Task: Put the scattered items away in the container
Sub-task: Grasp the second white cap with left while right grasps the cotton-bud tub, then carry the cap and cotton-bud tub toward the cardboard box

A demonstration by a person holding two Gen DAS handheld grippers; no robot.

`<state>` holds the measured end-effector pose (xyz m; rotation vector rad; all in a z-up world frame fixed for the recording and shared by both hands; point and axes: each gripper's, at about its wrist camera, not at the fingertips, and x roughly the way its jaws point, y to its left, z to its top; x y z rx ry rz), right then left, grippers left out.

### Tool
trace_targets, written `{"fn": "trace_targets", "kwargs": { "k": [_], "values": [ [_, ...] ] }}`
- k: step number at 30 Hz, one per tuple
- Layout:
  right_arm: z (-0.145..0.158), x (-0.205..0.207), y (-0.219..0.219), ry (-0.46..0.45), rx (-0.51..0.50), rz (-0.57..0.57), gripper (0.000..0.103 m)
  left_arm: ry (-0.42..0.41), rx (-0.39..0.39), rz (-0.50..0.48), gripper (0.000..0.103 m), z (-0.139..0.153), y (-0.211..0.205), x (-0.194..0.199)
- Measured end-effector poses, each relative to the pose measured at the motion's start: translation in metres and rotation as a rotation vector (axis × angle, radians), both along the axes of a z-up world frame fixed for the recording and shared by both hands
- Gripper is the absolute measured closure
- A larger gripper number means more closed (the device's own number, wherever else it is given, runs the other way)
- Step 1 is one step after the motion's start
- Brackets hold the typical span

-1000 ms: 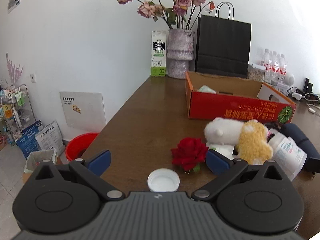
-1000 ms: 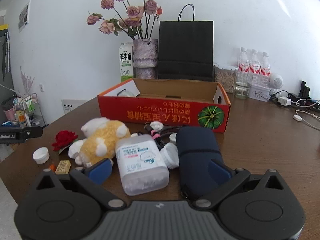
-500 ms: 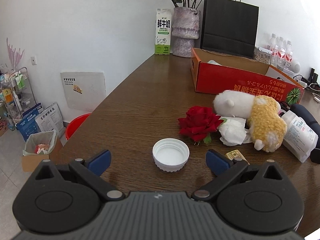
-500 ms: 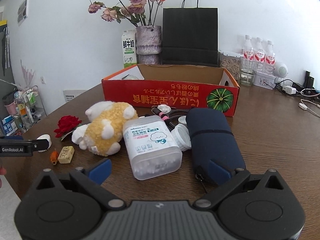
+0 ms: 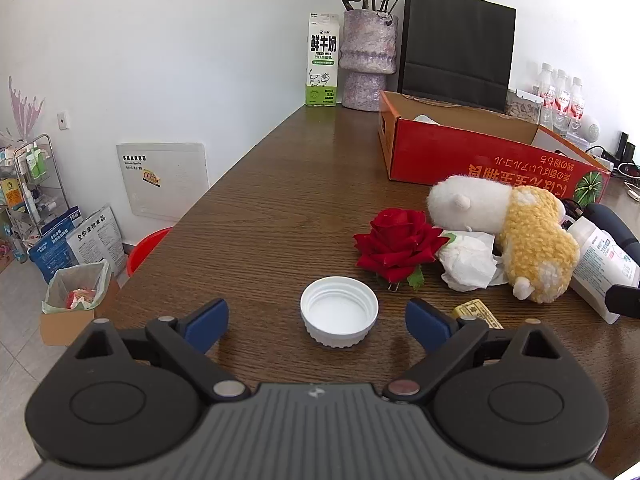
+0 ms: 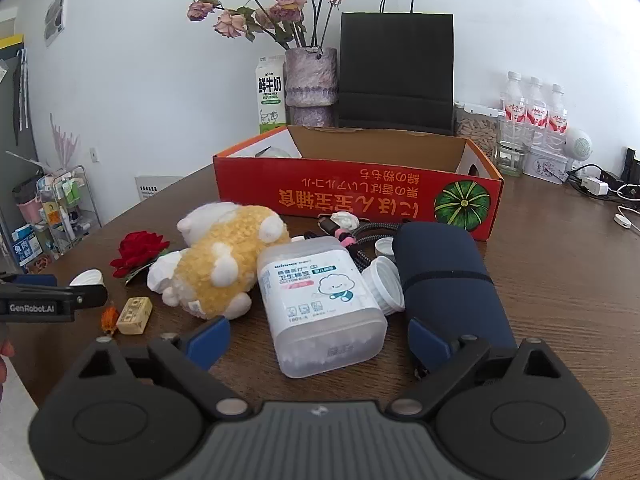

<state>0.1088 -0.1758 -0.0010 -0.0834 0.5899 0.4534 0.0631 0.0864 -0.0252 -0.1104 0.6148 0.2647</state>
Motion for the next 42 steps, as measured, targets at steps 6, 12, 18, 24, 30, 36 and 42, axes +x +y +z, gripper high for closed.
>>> {"fn": "trace_targets", "kwargs": {
  "k": [6,12,18,24,30,36,42],
  "values": [
    [-0.004,0.01,0.007,0.02,0.001,0.023,0.019,-0.003,0.002,-0.014,0.024,-0.002,-0.001,0.003],
    [-0.005,0.011,0.011,0.026,0.007,0.048,0.032,-0.017,-0.004,-0.025,0.047,-0.001,0.0,0.002],
    [-0.005,0.017,0.016,0.028,0.005,0.043,0.032,-0.02,0.006,-0.025,0.056,0.0,-0.001,0.001],
    [-0.012,0.027,0.027,0.042,-0.018,0.042,0.033,-0.024,0.012,-0.036,0.06,-0.001,-0.003,0.0],
    [-0.015,0.02,0.022,0.021,0.004,0.036,0.04,-0.027,0.013,-0.042,0.062,-0.002,-0.003,-0.002],
    [-0.01,0.012,0.014,-0.002,0.021,0.026,0.04,-0.036,0.001,-0.046,0.062,0.001,-0.004,-0.005],
    [-0.004,0.008,0.011,-0.021,0.038,0.02,0.04,-0.067,0.007,-0.039,0.062,0.011,-0.005,-0.009]
  ]
}}
